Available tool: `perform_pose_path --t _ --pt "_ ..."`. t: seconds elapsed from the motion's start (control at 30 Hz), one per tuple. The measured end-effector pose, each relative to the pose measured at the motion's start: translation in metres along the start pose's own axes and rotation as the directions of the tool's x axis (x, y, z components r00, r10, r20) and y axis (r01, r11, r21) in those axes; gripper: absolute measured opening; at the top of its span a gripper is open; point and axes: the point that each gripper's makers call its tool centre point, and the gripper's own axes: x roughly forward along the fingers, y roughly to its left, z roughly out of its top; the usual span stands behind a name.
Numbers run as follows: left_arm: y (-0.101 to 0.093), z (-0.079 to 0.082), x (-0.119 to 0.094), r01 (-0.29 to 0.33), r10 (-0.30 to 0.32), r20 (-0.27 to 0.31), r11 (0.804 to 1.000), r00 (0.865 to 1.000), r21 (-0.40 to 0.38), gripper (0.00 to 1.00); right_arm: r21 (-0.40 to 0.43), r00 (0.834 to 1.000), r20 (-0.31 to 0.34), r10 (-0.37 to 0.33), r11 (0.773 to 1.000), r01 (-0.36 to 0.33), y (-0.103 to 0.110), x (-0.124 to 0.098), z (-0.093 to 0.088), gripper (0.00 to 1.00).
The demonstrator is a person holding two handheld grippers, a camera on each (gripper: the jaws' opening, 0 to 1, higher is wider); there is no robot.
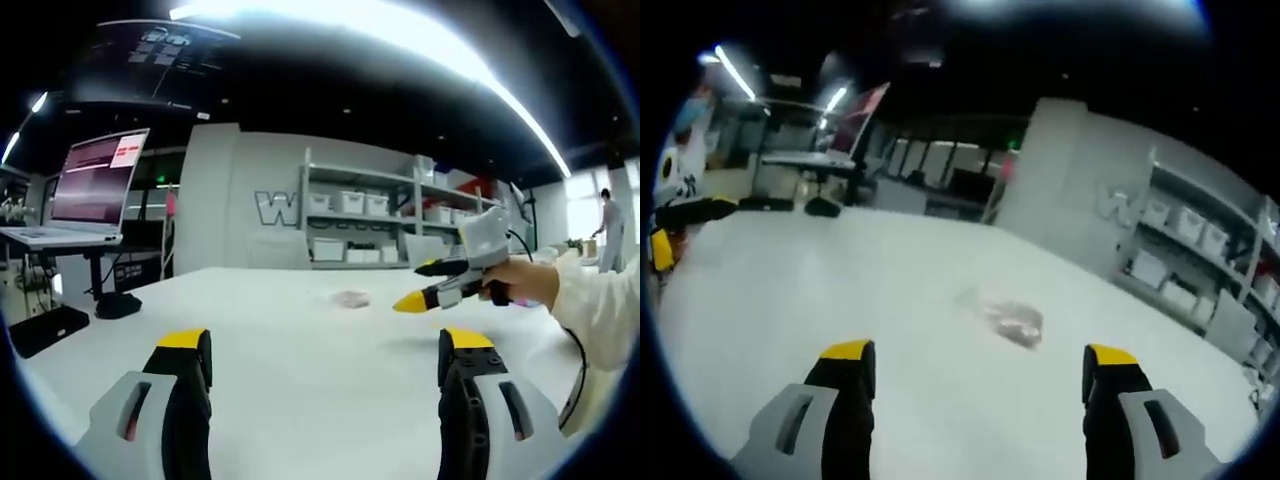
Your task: Open the resealable bag by pulling the two sides of the seal apart until the entire bag opening is separated and visibly accessible.
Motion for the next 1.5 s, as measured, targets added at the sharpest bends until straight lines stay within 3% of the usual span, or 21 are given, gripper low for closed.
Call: perform_pose_path --t 0.47,1.5 --pt "0.0 -0.001 0.0 0.007 -0.007 -0.002 1.0 1.0 -0.006 0.92 -0.01 1.0 -0.005 0.013 1.0 -0.013 0.0 0.011 0.005 0.85" --pt "0.002 -0.004 -0.001 0.008 -0.008 0.0 1.0 1.0 -0.023 0.91 -0.176 0.998 -0.068 0.004 0.984 -0.016 0.003 0.033 0.006 0.83"
